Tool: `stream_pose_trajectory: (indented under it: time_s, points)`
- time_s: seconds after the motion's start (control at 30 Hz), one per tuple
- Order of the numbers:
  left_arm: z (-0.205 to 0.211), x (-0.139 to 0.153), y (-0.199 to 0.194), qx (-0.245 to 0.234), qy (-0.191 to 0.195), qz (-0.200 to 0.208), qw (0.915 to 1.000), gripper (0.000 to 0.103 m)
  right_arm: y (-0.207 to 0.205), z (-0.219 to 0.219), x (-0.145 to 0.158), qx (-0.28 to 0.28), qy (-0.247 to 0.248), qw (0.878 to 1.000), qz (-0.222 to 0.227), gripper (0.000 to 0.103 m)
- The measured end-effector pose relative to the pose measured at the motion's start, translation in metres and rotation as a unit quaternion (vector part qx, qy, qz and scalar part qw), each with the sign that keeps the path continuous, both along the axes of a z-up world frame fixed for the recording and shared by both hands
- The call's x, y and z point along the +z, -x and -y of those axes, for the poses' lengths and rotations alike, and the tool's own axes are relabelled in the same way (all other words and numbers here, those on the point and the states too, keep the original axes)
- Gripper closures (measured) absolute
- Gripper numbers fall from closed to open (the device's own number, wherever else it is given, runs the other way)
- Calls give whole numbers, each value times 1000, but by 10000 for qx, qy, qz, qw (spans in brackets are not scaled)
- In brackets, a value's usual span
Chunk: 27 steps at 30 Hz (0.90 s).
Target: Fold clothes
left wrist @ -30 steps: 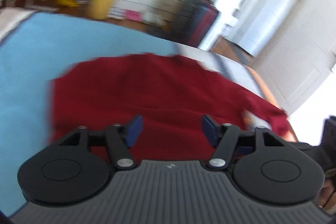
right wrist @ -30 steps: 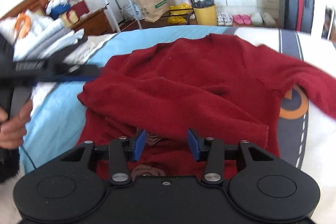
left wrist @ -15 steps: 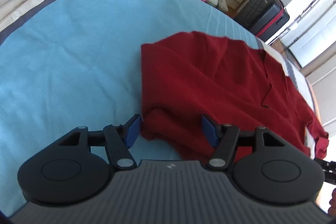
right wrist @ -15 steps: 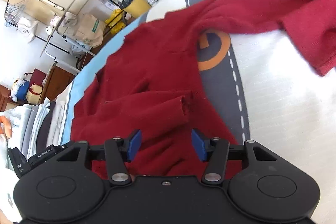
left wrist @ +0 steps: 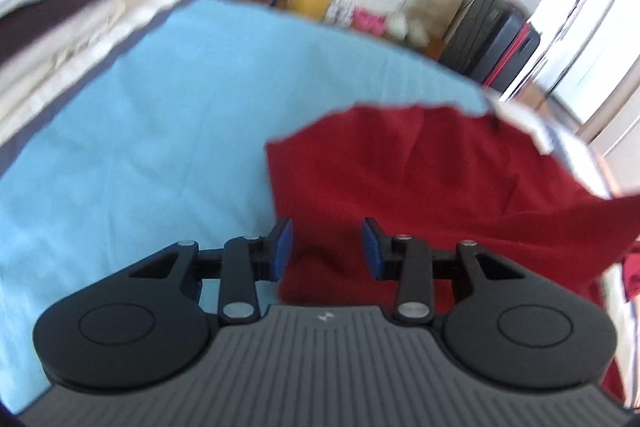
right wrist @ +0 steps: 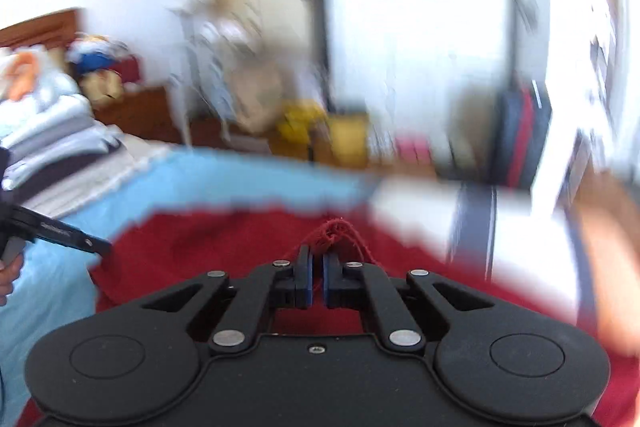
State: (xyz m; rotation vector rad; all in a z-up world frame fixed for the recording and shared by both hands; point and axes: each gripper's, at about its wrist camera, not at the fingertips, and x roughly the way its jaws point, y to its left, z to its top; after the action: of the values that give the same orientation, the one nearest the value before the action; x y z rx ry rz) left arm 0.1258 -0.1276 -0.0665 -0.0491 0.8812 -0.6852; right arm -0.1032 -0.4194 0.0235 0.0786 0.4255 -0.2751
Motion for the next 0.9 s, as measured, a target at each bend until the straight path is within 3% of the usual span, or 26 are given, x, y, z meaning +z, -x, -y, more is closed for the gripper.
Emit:
stream_pose_trajectory:
  time_s: [0.07,0.13,0.23,0.3,0.37,0.47,0.6,0.7,0.8,0.9]
  points:
    - [-2,5,0,-56,253,104,9996,56,0,11,17,166,80,9978,630,97]
    - [-1,4,-4,-190,348,14,9992,55,-4,27,22,181,58,9949,994,97]
    - [9,-10,-10,-309,119,-248,9991,55,-23,69,-16,-354,-563,9974,268,93]
    - [19,-20,-12,-349,-212,-329,9986,55,-27,95,-51,-759,-1165,9902,-145,91]
    - [28,-27,-12,-340,-590,-318,9972,55,-22,113,-80,-1029,-1528,9825,-258,91]
    - [34,-32,-9,-398,-847,-279,9952,51,-17,127,-98,-1373,-1822,9722,-536,90]
    - [36,-35,-8,-530,-943,-251,9938,47,-13,135,-95,-1757,-2068,9601,-670,87]
    - [32,-35,-9,-640,-693,-236,9953,47,2,130,-82,-2130,-2230,9466,-946,82]
    - [23,-25,-8,-685,11,-261,9973,47,40,125,-62,-2412,-2480,9288,-1330,53]
    - [23,-6,6,-900,424,4,9950,47,84,125,-45,-2431,-2631,9246,-1294,47]
